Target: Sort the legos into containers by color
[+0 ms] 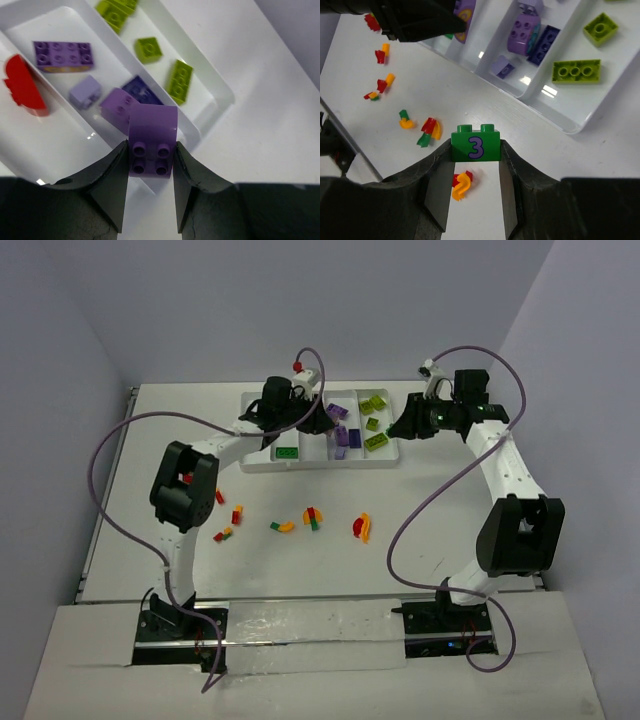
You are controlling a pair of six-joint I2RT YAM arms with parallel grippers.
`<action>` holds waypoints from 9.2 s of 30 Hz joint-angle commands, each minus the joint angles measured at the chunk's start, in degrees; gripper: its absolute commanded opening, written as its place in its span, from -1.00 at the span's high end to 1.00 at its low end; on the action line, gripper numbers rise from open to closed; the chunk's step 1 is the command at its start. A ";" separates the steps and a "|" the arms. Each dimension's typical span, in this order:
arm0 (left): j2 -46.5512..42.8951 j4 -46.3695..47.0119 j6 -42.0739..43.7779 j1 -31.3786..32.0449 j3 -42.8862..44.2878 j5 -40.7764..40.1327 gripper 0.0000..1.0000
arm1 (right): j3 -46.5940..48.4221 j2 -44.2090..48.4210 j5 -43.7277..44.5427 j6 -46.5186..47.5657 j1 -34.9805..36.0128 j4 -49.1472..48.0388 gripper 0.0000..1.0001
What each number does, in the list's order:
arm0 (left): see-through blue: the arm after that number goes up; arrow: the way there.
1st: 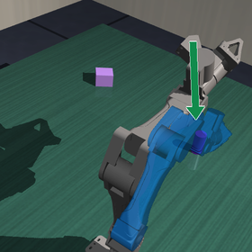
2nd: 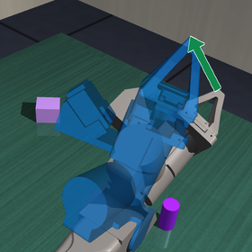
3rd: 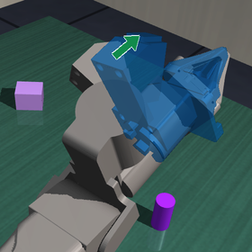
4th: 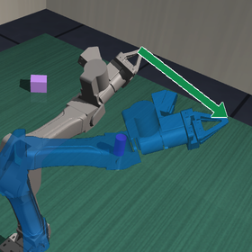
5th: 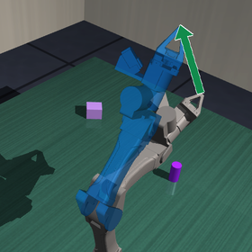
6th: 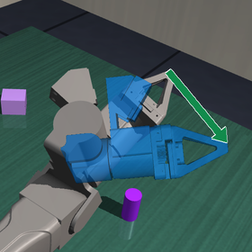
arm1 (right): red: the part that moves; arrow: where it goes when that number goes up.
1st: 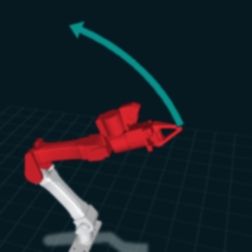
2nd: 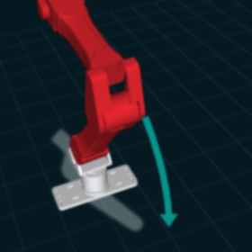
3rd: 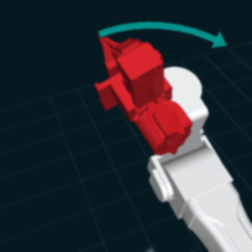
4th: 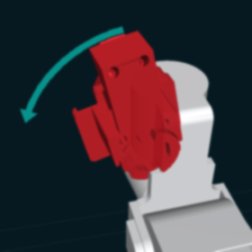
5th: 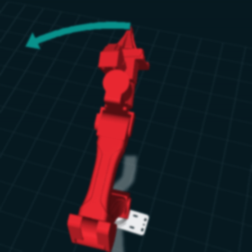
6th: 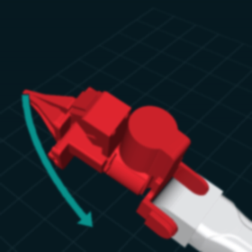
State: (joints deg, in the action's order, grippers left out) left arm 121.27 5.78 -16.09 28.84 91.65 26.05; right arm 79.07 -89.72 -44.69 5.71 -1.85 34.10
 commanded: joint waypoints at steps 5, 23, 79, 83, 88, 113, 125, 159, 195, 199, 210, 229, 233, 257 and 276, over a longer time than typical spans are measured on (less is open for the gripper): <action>8.25 3.76 -2.46 0.49 12.14 -8.41 0.90 | -2.40 0.62 0.69 -2.46 -1.93 -4.20 1.00; 23.42 7.15 -3.83 1.62 29.24 -13.66 0.37 | -1.81 -1.34 0.52 -3.60 -2.02 -4.39 1.00; -43.93 -24.94 15.21 -40.43 -31.02 9.37 -0.98 | 55.93 -52.39 41.27 -9.49 37.36 0.80 -0.20; -43.82 -25.36 15.47 -40.42 -31.18 9.46 -0.99 | 55.32 -51.62 40.04 -9.38 37.36 0.91 -0.41; -41.06 -27.24 18.51 -40.38 -30.60 3.67 -0.90 | 51.99 -47.56 39.28 -9.52 37.30 0.01 -0.61; -24.83 -12.86 27.76 -40.63 -37.75 -9.37 -0.41 | 43.03 -35.27 34.41 -11.07 34.02 2.12 -0.64; -21.69 -12.91 28.90 -40.65 -34.34 -8.70 -0.08 | 42.75 -35.39 34.06 -10.30 33.93 2.59 -0.64; -45.40 -37.13 31.53 -29.37 -31.61 47.33 1.00 | 18.40 -15.65 -16.11 -9.86 34.34 -11.33 -0.79; -43.76 -37.73 29.08 -20.05 -28.83 46.90 1.00 | 23.49 -18.92 -17.80 -0.44 39.12 -2.63 0.09; -43.49 -36.64 28.31 -20.05 -29.16 46.29 1.00 | 23.41 -18.65 -18.06 -0.18 39.03 -2.20 0.43; -42.85 -42.47 36.53 -22.85 -30.59 39.97 1.00 | 17.15 -14.50 -18.91 0.56 29.07 0.38 1.00; -20.19 -16.67 10.00 -5.66 -12.88 -13.83 1.00 | 5.84 -5.78 5.47 -0.38 9.99 1.68 1.00; -8.52 -17.82 8.25 -3.66 -2.18 -19.50 1.00 | 5.22 -5.22 10.40 -1.21 9.55 1.68 1.00; 8.75 -22.72 11.47 -0.34 19.25 -21.69 -0.73 | 7.38 -8.25 20.75 -3.98 9.14 0.73 1.00; -21.81 -24.52 12.66 -7.33 1.42 -9.26 -0.98 | 32.25 -33.96 39.18 -7.54 9.38 1.03 0.96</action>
State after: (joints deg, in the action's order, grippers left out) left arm 107.27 -17.33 -4.45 25.04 99.56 9.24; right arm 106.18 -119.70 -9.36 0.34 7.62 36.23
